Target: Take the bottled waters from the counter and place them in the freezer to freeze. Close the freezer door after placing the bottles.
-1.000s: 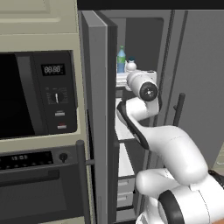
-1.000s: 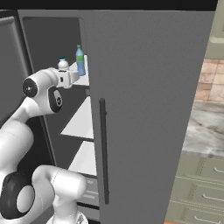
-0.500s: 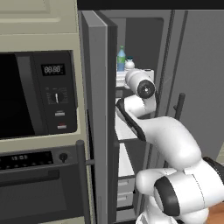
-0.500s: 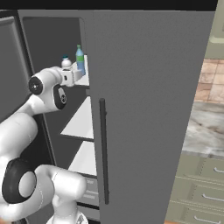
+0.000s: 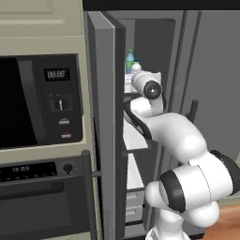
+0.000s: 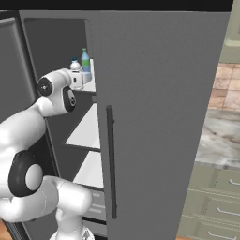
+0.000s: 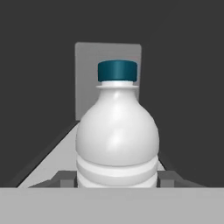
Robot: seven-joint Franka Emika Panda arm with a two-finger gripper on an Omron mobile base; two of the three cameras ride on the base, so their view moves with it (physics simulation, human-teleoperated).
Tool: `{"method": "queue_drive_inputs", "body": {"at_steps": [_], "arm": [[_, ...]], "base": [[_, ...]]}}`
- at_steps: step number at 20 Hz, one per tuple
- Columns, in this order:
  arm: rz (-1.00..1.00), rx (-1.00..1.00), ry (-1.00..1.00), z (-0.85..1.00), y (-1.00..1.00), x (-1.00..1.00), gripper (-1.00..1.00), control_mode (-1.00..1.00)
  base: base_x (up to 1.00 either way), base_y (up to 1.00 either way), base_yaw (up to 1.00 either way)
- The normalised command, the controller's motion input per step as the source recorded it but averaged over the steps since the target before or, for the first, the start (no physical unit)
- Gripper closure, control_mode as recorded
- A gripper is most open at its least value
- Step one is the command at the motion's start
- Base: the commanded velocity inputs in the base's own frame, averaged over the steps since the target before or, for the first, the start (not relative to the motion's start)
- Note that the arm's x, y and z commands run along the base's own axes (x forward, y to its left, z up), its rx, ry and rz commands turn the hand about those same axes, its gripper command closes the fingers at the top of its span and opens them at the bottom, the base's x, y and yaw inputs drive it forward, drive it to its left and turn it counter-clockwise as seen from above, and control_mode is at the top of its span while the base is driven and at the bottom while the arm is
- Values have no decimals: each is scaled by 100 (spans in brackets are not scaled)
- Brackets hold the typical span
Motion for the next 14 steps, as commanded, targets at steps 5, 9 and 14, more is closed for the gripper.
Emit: {"method": "queue_drive_inputs", "body": {"at_steps": [5,9,14], "arm": [[0,0,2,-22,0,36,100,-100],[0,0,0,-35,0,17,100,-100],[0,0,0,-41,0,0,100,-100]], "base": [[0,0,0],[0,0,0],[0,0,0]]}}
